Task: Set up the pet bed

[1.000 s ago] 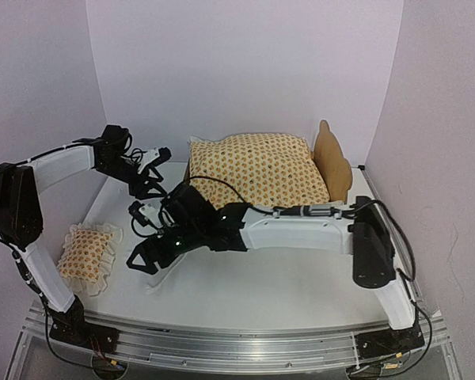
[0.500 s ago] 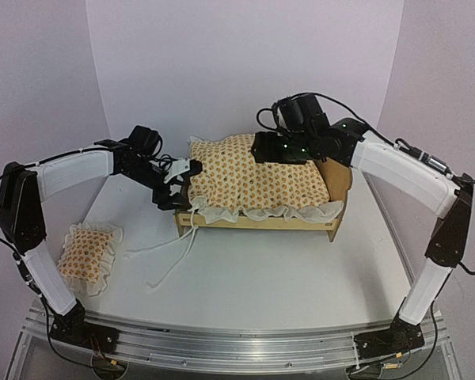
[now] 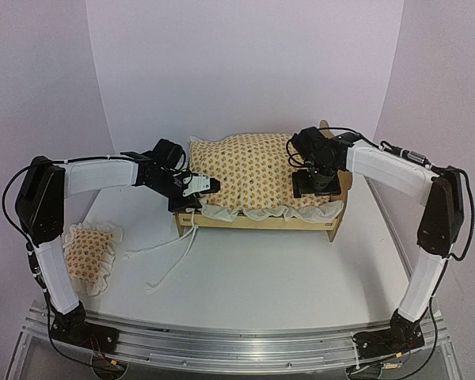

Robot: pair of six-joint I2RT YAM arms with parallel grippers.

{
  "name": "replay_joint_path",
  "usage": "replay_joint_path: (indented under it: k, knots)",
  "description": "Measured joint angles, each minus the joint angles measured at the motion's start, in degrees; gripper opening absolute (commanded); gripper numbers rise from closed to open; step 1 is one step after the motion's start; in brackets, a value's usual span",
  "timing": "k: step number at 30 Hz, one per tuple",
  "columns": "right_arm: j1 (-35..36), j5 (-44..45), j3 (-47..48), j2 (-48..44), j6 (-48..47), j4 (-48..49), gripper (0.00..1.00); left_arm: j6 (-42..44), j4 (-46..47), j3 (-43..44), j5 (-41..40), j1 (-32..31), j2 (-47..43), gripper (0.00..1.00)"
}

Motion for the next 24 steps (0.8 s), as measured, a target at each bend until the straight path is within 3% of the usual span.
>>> replay_joint_path:
  k: [8,17,19,23,24]
  knots:
    - [-0.66,-0.73,-2.38,-1.87,1.15,-2.91,0.76,-0.50,0.09,-0.09,-2.74,2.54,-1.09,0.00]
    - [-0.73,-0.92,-6.24,-4.99,4.24,-5.39,0.81,1.29,-1.54,-5.66,-1.80,5.81,-8.51,0.00]
    - [-0.96,-0.67,-5.99,-3.97,4.22,-5.42,0.81,1.56,-1.62,-6.15,-1.74,5.41,-8.45,0.10]
    - [-1.79,-0.81,-5.83,-1.30,4.07,-5.02,0.77,2.88,-1.75,-6.45,-1.84,5.08,-8.39,0.50]
    - [-2.11,-0.96,-5.83,-0.72,3.95,-4.82,0.71,3.25,-1.81,-6.45,-1.89,5.11,-8.39,0.56]
